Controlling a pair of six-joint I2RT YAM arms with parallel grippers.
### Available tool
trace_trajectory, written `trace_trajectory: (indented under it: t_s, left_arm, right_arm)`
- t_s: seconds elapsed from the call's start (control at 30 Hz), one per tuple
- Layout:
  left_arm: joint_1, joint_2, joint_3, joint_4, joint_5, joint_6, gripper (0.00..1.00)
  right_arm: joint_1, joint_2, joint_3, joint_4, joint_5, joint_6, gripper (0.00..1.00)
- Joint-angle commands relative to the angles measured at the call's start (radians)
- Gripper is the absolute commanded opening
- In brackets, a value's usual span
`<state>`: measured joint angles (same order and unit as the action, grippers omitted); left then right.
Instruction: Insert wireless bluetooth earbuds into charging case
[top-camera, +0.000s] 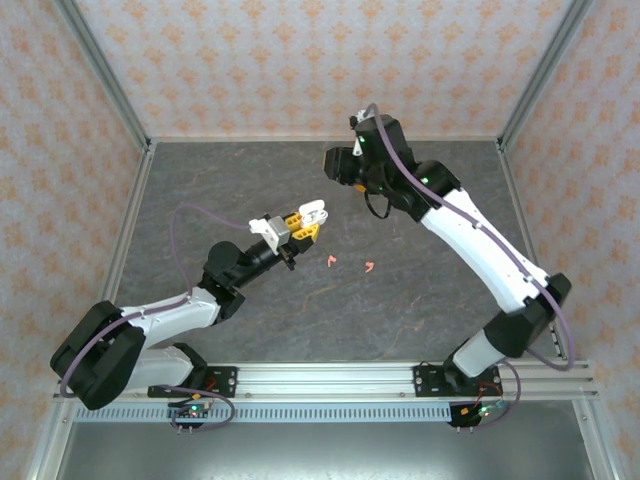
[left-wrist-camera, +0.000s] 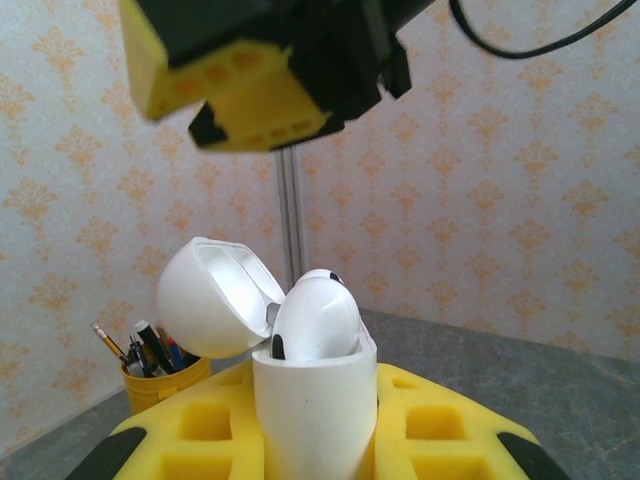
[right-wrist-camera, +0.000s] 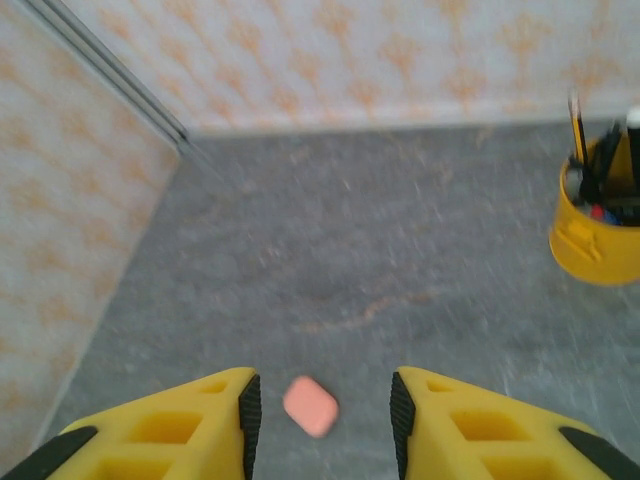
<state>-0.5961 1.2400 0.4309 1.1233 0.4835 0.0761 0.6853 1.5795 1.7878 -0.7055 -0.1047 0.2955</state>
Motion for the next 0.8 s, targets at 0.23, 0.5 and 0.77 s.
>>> trace_trajectory:
  t_s: [0.23,0.5,0.77]
  left_arm:
    - [-0.008,0.041,0.0,0.062,-0.009,-0.024,0.0]
    - [-0.008,0.075,0.018,0.08,-0.016,-0.036,0.0]
    - [-0.008,0.086,0.025,0.079,-0.032,-0.033,0.0]
  right_arm:
    - [0.0,0.148,0.193,-0.247,-0.198,-0.031,0.34]
    - [0.014,0.134,0.118,-0.271,-0.245,-0.049,0.31]
    - [0.016,0.095,0.04,-0.283,-0.28,-0.058,0.26]
